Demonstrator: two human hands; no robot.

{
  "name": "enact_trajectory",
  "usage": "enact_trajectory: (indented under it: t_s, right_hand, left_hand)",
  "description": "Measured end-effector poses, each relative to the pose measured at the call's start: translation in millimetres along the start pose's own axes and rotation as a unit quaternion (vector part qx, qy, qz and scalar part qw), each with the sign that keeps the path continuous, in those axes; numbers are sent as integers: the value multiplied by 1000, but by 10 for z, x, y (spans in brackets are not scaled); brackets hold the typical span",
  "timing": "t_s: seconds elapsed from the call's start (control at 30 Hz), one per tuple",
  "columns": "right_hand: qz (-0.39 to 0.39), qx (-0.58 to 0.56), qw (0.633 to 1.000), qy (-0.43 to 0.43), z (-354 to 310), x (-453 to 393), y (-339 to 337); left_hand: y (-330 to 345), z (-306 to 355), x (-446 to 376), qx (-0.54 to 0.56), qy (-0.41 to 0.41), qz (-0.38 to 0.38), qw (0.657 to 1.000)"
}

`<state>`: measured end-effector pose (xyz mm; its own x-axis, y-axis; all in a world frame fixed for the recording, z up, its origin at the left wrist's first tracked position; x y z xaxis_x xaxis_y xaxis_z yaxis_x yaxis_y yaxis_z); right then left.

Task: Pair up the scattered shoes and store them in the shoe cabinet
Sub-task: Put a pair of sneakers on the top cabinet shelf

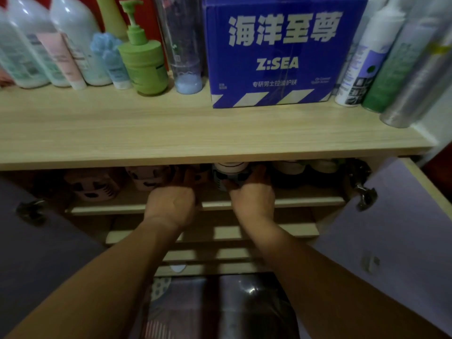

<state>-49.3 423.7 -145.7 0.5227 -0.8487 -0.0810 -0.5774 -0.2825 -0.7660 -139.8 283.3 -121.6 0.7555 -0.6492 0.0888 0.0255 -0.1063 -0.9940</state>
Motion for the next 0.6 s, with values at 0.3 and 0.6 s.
enact_trajectory:
  t_s: [0.3,0.6]
  right_hand:
    - [-41,-13,999,27,24,-8,37]
    - [15,9,1000,-16,549,142,-327]
  left_hand:
    - [-17,-40,35,-8,4,30,1000]
    - [119,146,92,64,-72,42,994]
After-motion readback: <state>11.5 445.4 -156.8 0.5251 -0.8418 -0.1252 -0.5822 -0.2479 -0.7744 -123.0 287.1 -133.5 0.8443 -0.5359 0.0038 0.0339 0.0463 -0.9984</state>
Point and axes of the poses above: each hand's wrist, its own x-axis away from the middle knuckle, its own y-axis out of the palm, z = x × y, the point moved 1 cm from there along -x, towards the middle knuckle, and after that the axes turned 5 degrees about x, right-handed, at the moved point
